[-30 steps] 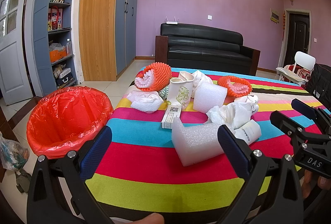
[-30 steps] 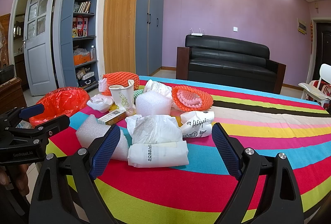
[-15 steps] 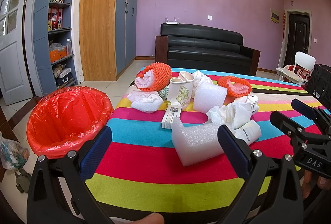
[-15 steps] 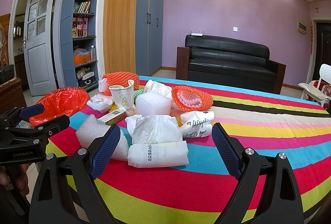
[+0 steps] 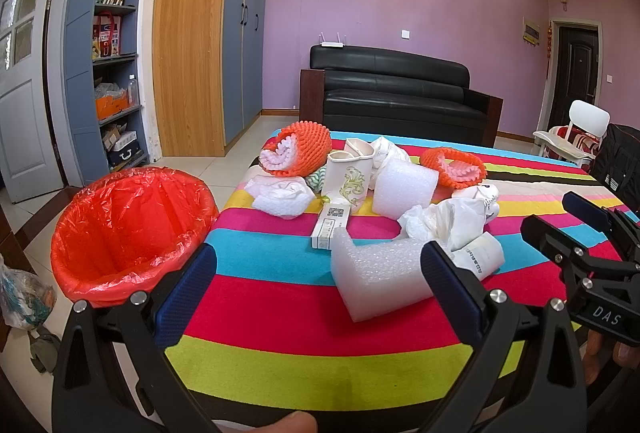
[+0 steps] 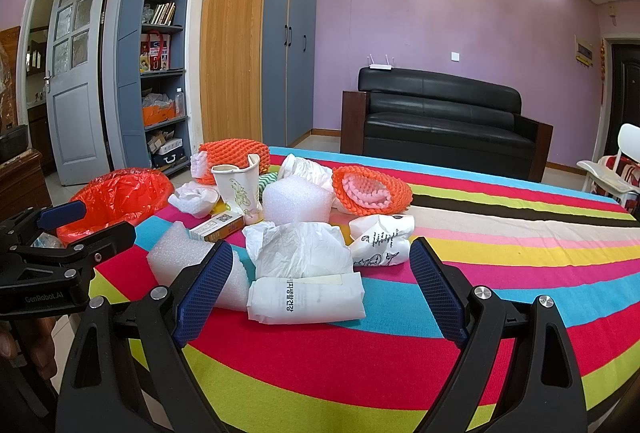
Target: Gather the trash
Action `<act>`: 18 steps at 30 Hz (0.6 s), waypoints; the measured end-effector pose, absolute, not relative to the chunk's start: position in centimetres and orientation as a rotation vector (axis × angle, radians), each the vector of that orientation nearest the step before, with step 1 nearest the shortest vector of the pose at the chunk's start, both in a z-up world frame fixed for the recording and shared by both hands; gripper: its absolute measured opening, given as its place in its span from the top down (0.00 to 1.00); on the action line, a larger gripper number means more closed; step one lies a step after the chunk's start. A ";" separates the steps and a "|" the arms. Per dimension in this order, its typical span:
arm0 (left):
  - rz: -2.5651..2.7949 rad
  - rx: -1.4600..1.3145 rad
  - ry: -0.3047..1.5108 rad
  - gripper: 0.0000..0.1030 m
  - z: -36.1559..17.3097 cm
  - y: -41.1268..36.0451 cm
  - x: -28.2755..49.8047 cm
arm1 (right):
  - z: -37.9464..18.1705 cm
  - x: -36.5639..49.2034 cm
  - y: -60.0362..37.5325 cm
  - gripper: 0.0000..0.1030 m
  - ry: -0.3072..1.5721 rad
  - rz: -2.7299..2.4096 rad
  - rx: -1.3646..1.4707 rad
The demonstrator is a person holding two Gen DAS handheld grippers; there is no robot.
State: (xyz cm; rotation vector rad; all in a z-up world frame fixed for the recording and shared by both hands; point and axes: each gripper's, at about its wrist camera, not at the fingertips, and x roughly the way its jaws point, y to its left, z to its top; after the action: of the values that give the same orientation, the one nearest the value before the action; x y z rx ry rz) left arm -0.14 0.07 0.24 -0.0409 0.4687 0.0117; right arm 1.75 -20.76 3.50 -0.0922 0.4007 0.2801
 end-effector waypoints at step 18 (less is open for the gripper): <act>0.007 -0.046 0.484 0.04 -0.4 -0.2 0.2 | 3.2 2.0 -21.0 0.18 0.417 0.269 -0.085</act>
State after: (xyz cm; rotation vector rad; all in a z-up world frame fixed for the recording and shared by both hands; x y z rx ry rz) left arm 0.20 -0.18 -0.37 -0.0458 0.4842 0.0074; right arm 2.04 -20.98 3.17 -0.0848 0.4168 0.2687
